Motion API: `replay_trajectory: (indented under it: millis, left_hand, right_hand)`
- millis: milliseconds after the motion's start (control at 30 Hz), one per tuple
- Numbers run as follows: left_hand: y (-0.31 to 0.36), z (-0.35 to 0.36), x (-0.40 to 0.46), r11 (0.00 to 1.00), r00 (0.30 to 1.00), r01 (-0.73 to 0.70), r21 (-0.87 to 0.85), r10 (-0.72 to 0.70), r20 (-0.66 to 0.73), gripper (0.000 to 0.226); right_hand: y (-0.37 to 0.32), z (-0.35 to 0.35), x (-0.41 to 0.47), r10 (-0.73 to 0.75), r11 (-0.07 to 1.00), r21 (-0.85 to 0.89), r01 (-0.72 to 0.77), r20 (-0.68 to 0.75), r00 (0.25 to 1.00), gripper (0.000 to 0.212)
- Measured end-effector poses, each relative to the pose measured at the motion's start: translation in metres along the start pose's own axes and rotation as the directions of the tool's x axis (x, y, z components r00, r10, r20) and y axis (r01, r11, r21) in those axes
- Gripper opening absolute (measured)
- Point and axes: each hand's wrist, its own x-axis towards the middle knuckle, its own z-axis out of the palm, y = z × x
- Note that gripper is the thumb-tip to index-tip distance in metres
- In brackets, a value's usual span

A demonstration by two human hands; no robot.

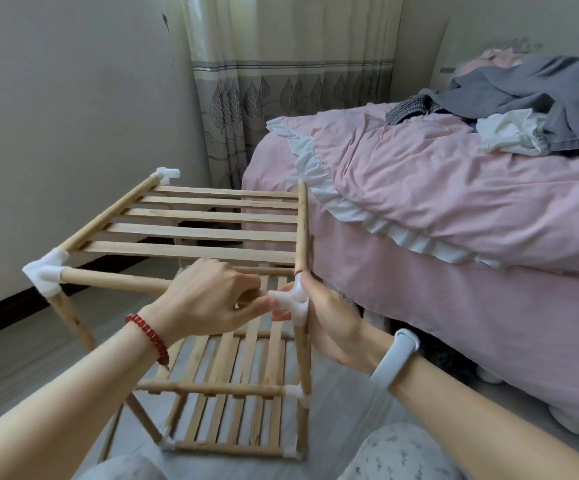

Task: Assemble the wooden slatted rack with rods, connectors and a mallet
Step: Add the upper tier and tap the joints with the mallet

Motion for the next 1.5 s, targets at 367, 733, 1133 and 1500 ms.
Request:
replay_trajectory:
  millis: [367, 733, 1133, 1500]
  left_hand:
    - [0.015, -0.012, -0.078, 0.947, 0.916, 0.308, -0.092, -0.321, -0.242, 0.058]
    - [0.024, 0.017, -0.060, 0.909, 0.825, 0.418, -0.005, -0.381, -0.418, 0.015]
    - [-0.016, 0.035, -0.094, 0.803, 0.599, 0.496, -0.329, -0.592, -0.540, 0.029]
    - [-0.019, 0.025, -0.091, 0.836, 0.688, 0.514, -0.193, -0.536, -0.489, 0.037]
  right_hand:
    - [-0.027, 0.032, 0.044, 0.186, 0.977, 0.113, -0.180, -0.039, 0.982, 0.039]
    - [-0.027, 0.062, 0.071, 0.181, 0.976, 0.144, -0.165, -0.100, 0.979, 0.027]
    - [-0.018, 0.100, 0.089, 0.205, 0.909, 0.349, -0.229, 0.105, 0.973, 0.022]
    - [-0.023, 0.099, 0.092, 0.171, 0.942, 0.274, -0.193, 0.101, 0.980, 0.024]
